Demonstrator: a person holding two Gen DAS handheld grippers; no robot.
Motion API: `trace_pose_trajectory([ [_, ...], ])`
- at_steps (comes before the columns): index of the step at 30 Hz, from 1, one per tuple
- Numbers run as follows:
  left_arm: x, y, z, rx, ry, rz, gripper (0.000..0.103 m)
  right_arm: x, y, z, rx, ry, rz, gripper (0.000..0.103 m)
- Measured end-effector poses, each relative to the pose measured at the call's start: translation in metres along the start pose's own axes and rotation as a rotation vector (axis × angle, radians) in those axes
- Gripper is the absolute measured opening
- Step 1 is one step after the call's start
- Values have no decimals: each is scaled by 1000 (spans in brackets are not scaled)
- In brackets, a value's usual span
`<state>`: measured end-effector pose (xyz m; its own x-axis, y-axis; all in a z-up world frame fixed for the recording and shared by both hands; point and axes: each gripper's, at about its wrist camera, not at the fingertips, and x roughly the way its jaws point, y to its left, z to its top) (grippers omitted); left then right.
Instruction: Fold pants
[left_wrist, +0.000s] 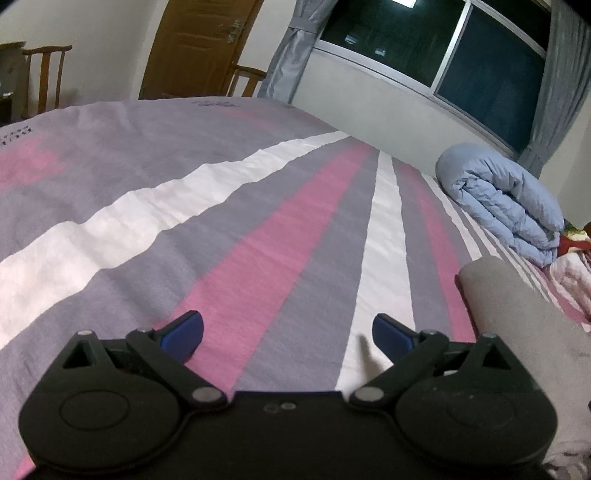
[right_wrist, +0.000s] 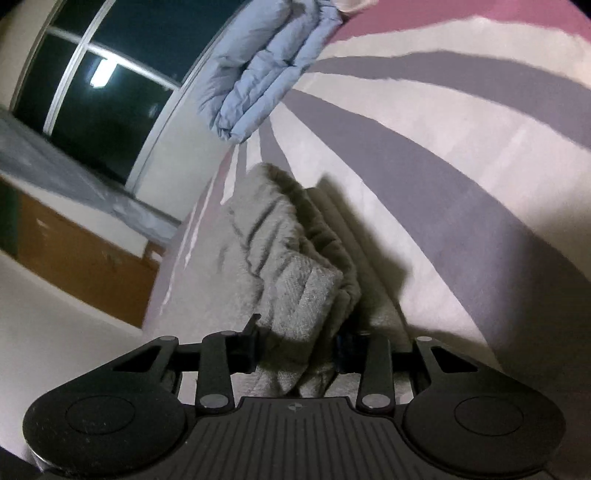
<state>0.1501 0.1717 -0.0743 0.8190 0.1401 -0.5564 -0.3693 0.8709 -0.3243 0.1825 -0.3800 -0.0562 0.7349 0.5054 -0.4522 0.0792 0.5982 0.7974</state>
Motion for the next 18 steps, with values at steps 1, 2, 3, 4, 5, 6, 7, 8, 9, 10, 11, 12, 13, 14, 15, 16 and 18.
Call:
trace_pose_trajectory([
  [1,-1,-1,1,-5,-2,-4,92,0,1,3,-4,3,3,38],
  [2,-4,-2,1,-15,-13,-33,92,3,3,5,3,8,4,38],
  [3,-7,-3,1,-15,-27,-60,92,6,4,6,-1,19,-2,38],
  [4,-9,-7,0,-2,-36,-72,92,2,3,1,-15,26,-5,38],
  [5,-10,-12,0,23,-38,-71,92,2,4,2,-27,32,-5,38],
  [6,-9,-16,-1,42,-34,-66,92,2,4,2,-28,40,-3,38],
  [7,-7,-20,-2,55,-25,-64,92,3,6,5,-22,47,0,39],
  [8,-5,-22,-4,64,-12,-63,92,0,7,7,-24,38,4,40],
  [9,-3,-24,-5,74,-2,-57,92,-3,9,6,-52,14,21,43],
  [10,-2,-26,-5,86,2,-52,92,-1,9,4,-108,5,-2,43],
  [11,-1,-26,-6,91,1,-50,92,8,1,4,-88,41,-41,42],
  [12,-1,-26,-6,89,2,-49,92,9,-6,5,-45,39,-26,42],
  [13,-1,-25,-6,83,6,-49,92,8,-6,8,-46,38,-20,43],
  [14,0,-24,-6,82,8,-48,92,6,-1,8,-67,35,-22,43],
  [15,0,-23,-6,83,9,-48,92,4,3,6,-83,33,-24,44],
  [16,-1,-23,-6,82,10,-47,92,0,6,4,-95,33,-19,50],
  [18,-1,-21,-6,74,11,-50,92,-11,12,-1,-116,-5,-19,59],
])
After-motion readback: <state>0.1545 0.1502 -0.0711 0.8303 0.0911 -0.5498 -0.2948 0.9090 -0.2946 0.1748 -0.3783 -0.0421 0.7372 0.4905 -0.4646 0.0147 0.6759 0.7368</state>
